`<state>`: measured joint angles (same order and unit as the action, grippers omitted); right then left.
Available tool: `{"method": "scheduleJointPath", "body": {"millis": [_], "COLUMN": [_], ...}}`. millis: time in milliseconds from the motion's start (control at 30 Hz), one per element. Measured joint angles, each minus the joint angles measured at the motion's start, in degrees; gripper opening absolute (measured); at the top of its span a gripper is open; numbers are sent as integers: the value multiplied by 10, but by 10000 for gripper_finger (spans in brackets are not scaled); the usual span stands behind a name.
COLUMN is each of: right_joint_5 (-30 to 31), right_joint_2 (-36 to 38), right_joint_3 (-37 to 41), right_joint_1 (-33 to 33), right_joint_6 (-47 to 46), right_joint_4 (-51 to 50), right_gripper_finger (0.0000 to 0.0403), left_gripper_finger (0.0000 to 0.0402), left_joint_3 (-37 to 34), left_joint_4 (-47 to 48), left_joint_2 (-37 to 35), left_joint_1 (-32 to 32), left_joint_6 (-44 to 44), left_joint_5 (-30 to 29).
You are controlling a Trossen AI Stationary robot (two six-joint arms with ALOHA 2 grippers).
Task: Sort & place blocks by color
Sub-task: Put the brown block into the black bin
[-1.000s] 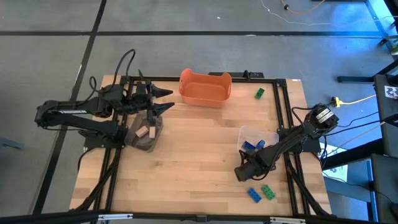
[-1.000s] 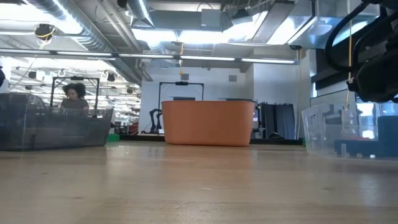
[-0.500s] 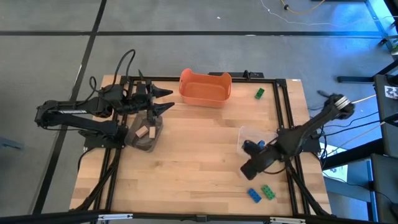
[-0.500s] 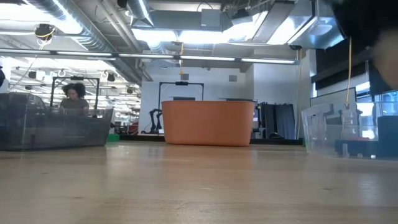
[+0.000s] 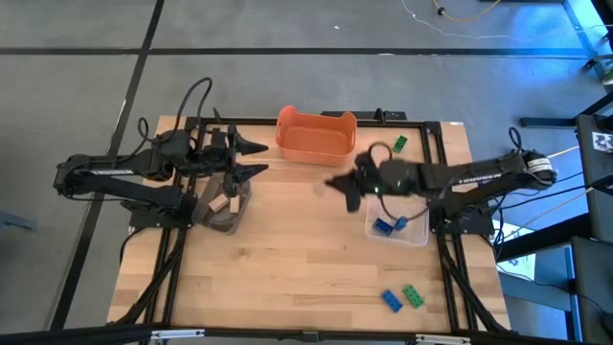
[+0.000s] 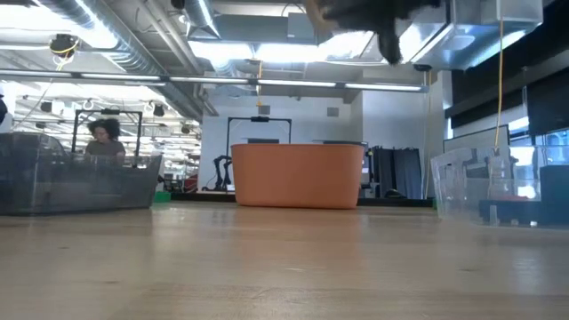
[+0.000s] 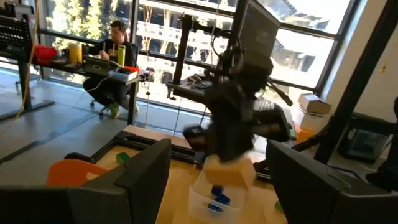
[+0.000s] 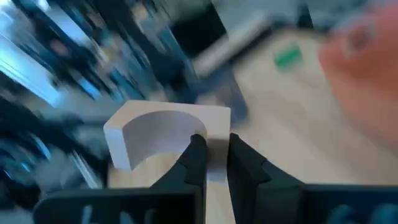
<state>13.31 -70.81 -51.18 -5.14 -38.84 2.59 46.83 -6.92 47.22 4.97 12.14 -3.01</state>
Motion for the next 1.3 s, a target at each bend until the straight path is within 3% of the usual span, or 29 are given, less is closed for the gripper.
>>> {"method": "scheduleJointPath", "body": {"millis": [167, 400, 567, 767, 967, 1167, 1300], "right_joint_5": [-57, -80, -81, -119, -140, -135, -120], "right_joint_2": [1, 1, -2, -41, -85, -111, -123], "right_joint_3": [0, 0, 0, 0, 0, 0, 0], "right_joint_1": [54, 59, 59, 59, 47, 35, 34], "right_joint_6": [17, 9, -52, -175, -225, -239, -249], "right_joint_4": [107, 110, 137, 195, 253, 294, 298], "right_gripper_finger": [32, 32, 32, 32, 32, 32, 32], "left_gripper_finger": [255, 255, 255, 255, 255, 255, 255], "left_joint_3": [0, 0, 2, 2, 0, 1, 1], "left_joint_4": [0, 0, -5, -14, -67, -157, -164], "left_joint_2": [0, 0, 26, 102, 158, 185, 197], "left_joint_1": [0, 0, -5, -37, -70, -84, -84], "left_joint_6": [8, 8, 17, -115, -229, -260, -245], "left_joint_5": [14, 9, 6, 5, -46, -47, -14]}}
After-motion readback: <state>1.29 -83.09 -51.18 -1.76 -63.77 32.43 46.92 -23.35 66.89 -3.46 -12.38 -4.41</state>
